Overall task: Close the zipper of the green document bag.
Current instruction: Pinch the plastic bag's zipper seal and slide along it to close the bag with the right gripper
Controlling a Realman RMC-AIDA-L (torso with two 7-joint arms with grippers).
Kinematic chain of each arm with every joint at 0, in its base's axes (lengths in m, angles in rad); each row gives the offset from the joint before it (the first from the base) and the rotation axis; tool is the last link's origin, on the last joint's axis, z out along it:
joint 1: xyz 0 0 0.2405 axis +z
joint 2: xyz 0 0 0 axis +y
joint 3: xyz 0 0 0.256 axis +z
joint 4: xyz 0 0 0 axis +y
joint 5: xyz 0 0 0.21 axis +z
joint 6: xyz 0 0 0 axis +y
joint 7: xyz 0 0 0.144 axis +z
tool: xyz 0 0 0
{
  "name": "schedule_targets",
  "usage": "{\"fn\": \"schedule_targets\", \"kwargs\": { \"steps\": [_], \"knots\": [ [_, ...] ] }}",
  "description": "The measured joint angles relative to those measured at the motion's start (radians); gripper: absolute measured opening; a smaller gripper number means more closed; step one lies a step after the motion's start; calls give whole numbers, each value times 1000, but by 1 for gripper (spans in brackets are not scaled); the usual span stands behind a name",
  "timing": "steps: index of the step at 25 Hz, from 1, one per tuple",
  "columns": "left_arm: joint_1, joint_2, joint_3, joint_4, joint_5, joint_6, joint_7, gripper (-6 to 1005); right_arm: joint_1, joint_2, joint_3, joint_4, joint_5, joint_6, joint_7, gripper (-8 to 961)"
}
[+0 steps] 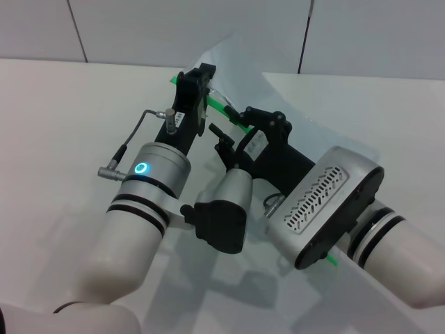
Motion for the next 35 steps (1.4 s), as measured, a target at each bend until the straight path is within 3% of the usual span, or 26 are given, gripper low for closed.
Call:
{"fn": "schedule_targets", "kwargs": {
  "steps": [12, 17, 28, 35],
  "knots": [
    [3, 0, 0, 0, 16, -9, 3, 55, -20, 6, 11, 8, -1, 47, 0, 263],
    [7, 0, -1, 0, 23, -10, 2, 54, -22, 6, 11, 8, -4, 48, 0, 144],
    [9, 0, -1, 7, 23, -12, -1, 57, -22, 6, 5, 7, -6, 61, -6, 122],
    [9, 1, -1, 9, 23, -23, -4, 60, -49, 6, -71, 19, -3, 240, -94, 184]
  ]
}}
